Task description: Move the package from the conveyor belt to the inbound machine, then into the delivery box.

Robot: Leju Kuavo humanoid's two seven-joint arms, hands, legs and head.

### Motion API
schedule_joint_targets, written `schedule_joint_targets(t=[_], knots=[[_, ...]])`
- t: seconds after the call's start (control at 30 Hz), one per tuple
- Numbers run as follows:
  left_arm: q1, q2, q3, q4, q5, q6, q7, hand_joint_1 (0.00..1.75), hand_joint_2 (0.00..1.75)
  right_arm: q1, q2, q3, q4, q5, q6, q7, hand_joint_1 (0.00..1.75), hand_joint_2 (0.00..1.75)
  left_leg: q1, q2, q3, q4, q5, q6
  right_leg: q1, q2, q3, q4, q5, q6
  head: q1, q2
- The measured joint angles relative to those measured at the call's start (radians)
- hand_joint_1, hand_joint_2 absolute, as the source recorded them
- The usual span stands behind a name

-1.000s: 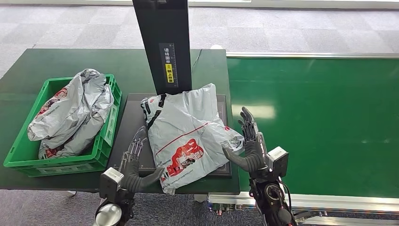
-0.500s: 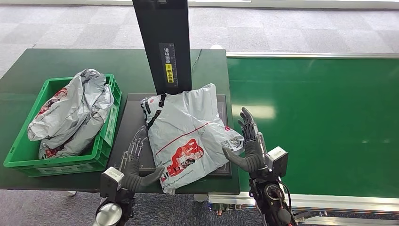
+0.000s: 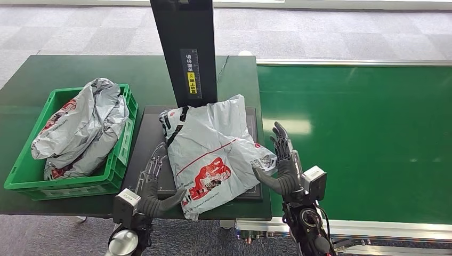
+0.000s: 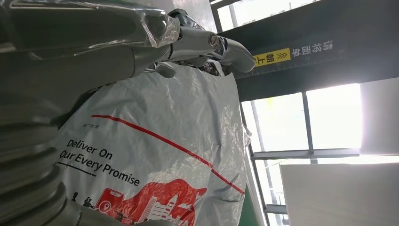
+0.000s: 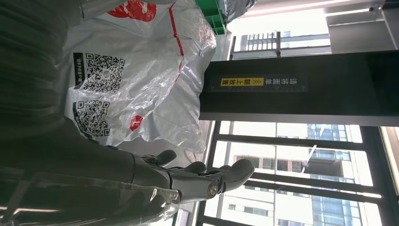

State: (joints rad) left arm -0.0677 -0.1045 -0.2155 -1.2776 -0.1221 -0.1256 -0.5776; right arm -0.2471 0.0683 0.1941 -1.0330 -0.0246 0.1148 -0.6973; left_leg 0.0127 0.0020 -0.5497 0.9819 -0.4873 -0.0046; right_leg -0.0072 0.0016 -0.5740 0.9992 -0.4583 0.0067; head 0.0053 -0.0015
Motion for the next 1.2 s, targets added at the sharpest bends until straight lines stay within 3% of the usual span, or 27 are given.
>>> schedule_joint_targets(t=[0.83, 1.2], knots=[[0.000, 0.000, 0.000, 0.000, 0.000, -0.001, 0.000, 0.00, 1.75, 0.004, 0.007, -0.013, -0.004, 0.007, -0.014, 0.007, 0.00, 1.75, 0.000, 0.000, 0.000, 0.000, 0.000, 0.000, 0.000, 0.000, 0.000, 0.000, 0.000, 0.000, 0.000, 0.000], [0.015, 0.001, -0.002, -0.009, 0.011, -0.019, 0.005, 0.00, 1.75, 0.089, 0.008, -0.036, -0.164, 0.110, -0.091, 0.043, 0.00, 1.75, 0.000, 0.000, 0.000, 0.000, 0.000, 0.000, 0.000, 0.000, 0.000, 0.000, 0.000, 0.000, 0.000, 0.000]])
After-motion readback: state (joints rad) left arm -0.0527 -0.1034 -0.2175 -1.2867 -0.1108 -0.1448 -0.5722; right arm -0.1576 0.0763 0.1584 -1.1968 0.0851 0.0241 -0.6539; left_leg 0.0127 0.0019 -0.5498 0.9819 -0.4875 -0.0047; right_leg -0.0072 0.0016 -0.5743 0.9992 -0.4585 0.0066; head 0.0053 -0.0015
